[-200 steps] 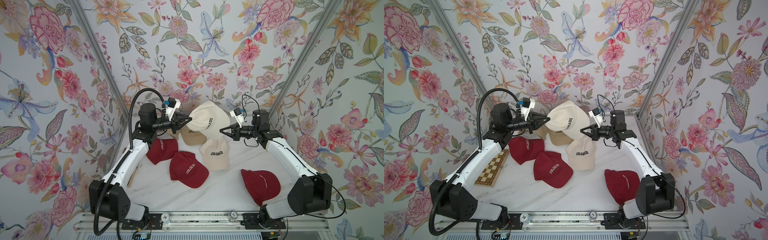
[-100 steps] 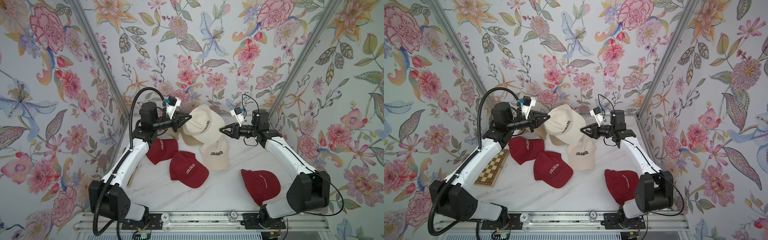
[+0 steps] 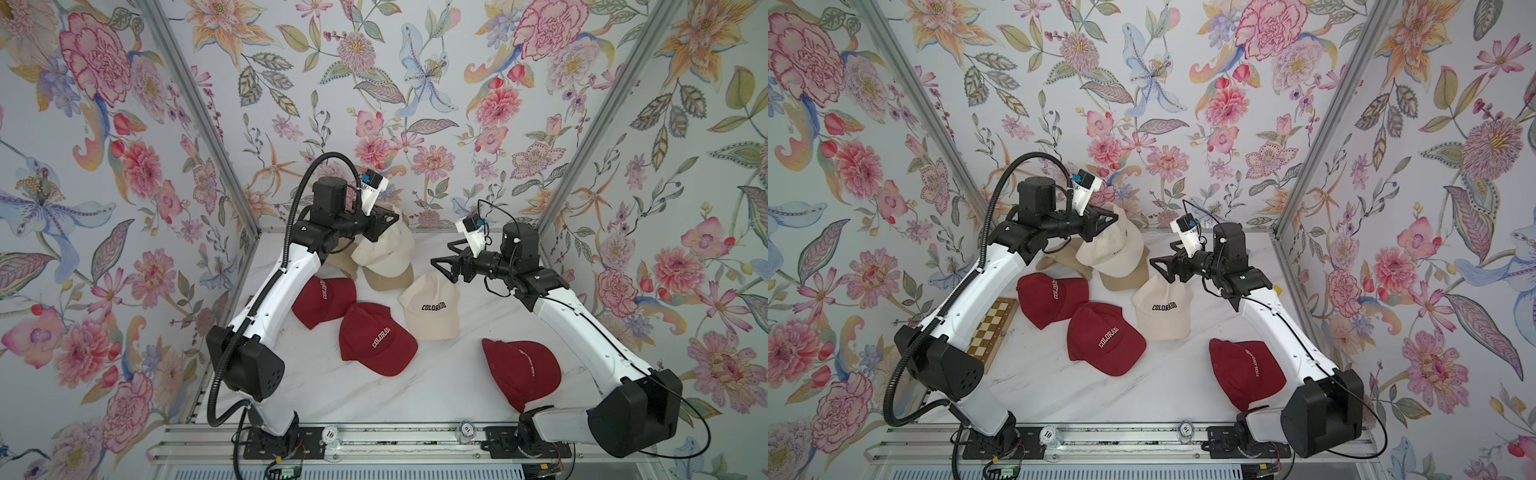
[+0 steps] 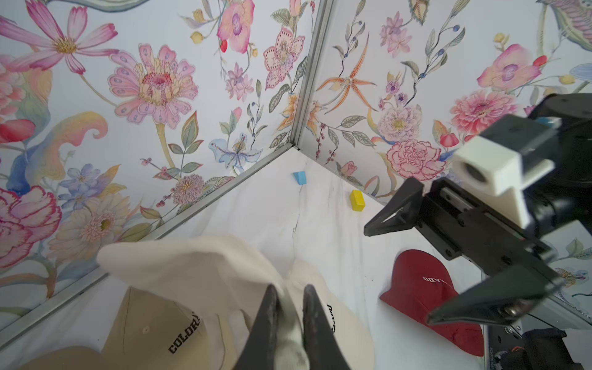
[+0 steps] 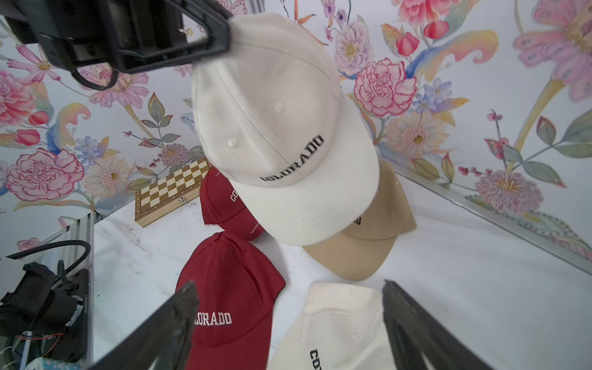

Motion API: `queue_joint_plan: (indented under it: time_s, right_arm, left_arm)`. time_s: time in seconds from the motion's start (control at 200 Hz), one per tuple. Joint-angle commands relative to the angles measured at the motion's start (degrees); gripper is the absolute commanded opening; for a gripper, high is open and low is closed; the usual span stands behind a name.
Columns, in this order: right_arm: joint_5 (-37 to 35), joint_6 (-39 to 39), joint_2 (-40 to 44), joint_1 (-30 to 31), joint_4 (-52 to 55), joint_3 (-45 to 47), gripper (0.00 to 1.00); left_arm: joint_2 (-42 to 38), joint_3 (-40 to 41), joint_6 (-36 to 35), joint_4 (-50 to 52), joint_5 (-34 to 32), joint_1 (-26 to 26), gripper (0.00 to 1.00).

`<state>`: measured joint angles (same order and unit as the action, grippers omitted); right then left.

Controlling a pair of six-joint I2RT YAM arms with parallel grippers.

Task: Stack the baseball caps by color
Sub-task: Pick up the baseball cap from the center of the board, then place the baseball cap on the baseball cap.

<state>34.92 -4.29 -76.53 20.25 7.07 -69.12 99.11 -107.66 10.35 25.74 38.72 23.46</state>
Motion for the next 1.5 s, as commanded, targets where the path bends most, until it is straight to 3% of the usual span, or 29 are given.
queue_joint_plan:
  time_s: [0.0, 0.195, 0.415, 0.616, 0.801, 0.981, 1.161, 1.351, 1.376, 1.426, 1.496]
  right_arm:
    - [-6.1, -4.5, 1.1, 2.8, -8.4, 2.0, 0.99]
    - [-9.1, -4.9, -2.4, 7.7, -17.5, 1.6, 0.99]
    - [-7.4, 0.1, -6.8, 8.5, -26.7, 0.6, 1.0]
    - [-7.0, 1.7, -9.8, 9.1, -28.9, -1.4, 0.9]
    - [-7.6, 2.3, -11.9, 9.7, -29.9, -2.8, 0.68]
    - [-7.1, 2.2, -12.7, 10.3, -29.9, -3.8, 0.29]
    - [-7.1, 1.8, -12.0, 10.7, -29.1, -3.8, 0.0]
    - [-8.1, 0.6, -9.9, 11.0, -25.3, -4.0, 0.0]
    - [-8.8, 0.3, -9.3, 11.0, -23.8, -4.3, 0.0]
    - [-11.0, -0.4, -8.2, 11.3, -20.0, -5.1, 0.0]
    - [-15.1, -1.4, -6.5, 11.8, -13.1, -7.3, 0.0]
  left_arm:
    - [1.7, -7.2, -3.5, 11.1, -5.6, 2.2, 0.0]
    - [4.8, -15.2, -4.5, 18.5, -9.6, 5.3, 0.0]
    - [5.4, -16.7, -4.5, 19.9, -10.9, 7.9, 0.0]
    - [5.7, -16.6, -4.6, 20.0, -10.5, 8.6, 0.0]
    - [5.9, -16.3, -4.7, 19.6, -9.2, 9.1, 0.0]
    - [5.7, -14.9, -4.7, 18.7, -8.5, 9.2, 0.0]
    - [5.4, -14.2, -4.7, 18.1, -8.3, 9.1, 0.0]
    - [5.1, -14.6, -5.0, 18.5, -11.2, 9.1, 0.0]
    - [4.9, -14.9, -5.1, 18.6, -13.1, 9.0, 0.13]
    - [3.9, -15.1, -5.2, 18.1, -19.0, 9.0, 0.54]
    - [0.1, -11.8, -5.2, 14.2, -29.9, 9.0, 0.87]
